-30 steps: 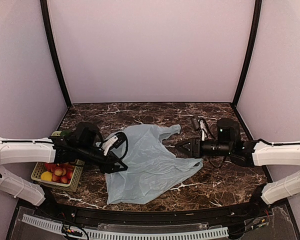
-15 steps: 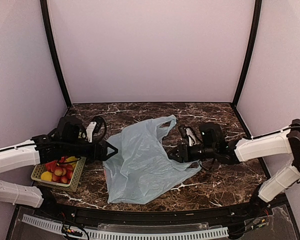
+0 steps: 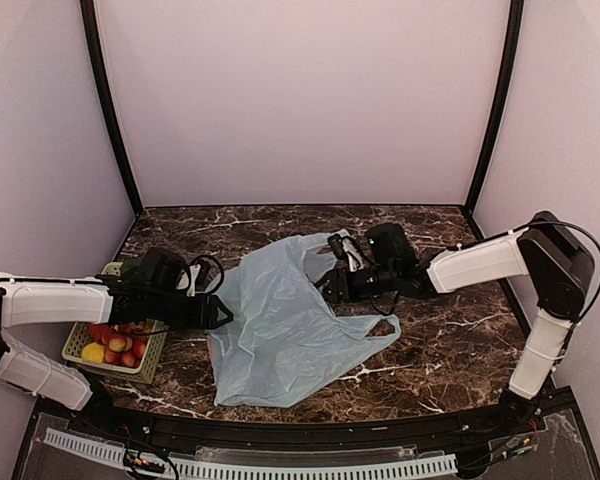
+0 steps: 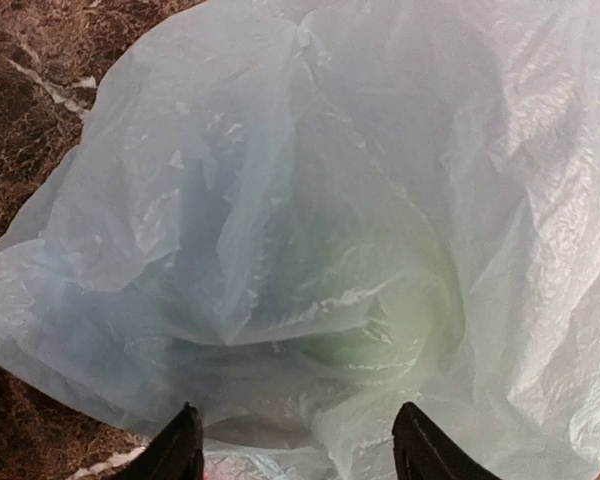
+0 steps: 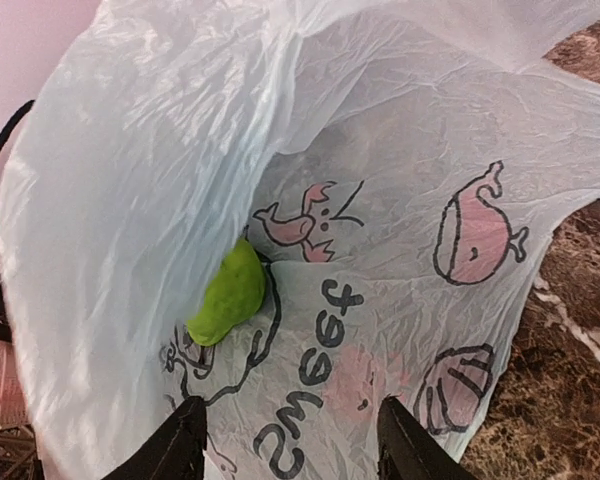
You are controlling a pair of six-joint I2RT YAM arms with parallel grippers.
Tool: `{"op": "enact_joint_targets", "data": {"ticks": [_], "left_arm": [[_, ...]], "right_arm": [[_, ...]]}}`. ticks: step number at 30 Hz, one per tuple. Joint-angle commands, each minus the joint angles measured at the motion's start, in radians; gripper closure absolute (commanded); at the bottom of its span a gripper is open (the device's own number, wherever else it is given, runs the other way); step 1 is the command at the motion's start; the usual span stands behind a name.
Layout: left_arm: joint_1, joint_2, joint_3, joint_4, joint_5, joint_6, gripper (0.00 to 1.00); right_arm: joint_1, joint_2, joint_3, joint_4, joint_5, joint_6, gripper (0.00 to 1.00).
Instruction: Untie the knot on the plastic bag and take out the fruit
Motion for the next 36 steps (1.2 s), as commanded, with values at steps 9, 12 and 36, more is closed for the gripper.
{"op": "enact_joint_targets", "data": {"ticks": [9,12,36], "left_arm": [[0.004,0.2,-0.006,0.172,0.117,0.003,0.56],[0.004,0.225,-0.012,0.205,0.123,0.001,0.59],[0.002,0.335,0.036,0.261,0.285,0.219,0.99]], "right_arm": [[0.076,0.214,0.19,0.025,-0.213,-0.01,0.44],[0.1,0.254,0.219,0.063,-0.246,0.012,0.42],[0.143,0.523,0.476,0.083,-0.246,0.028,0.17]]}}
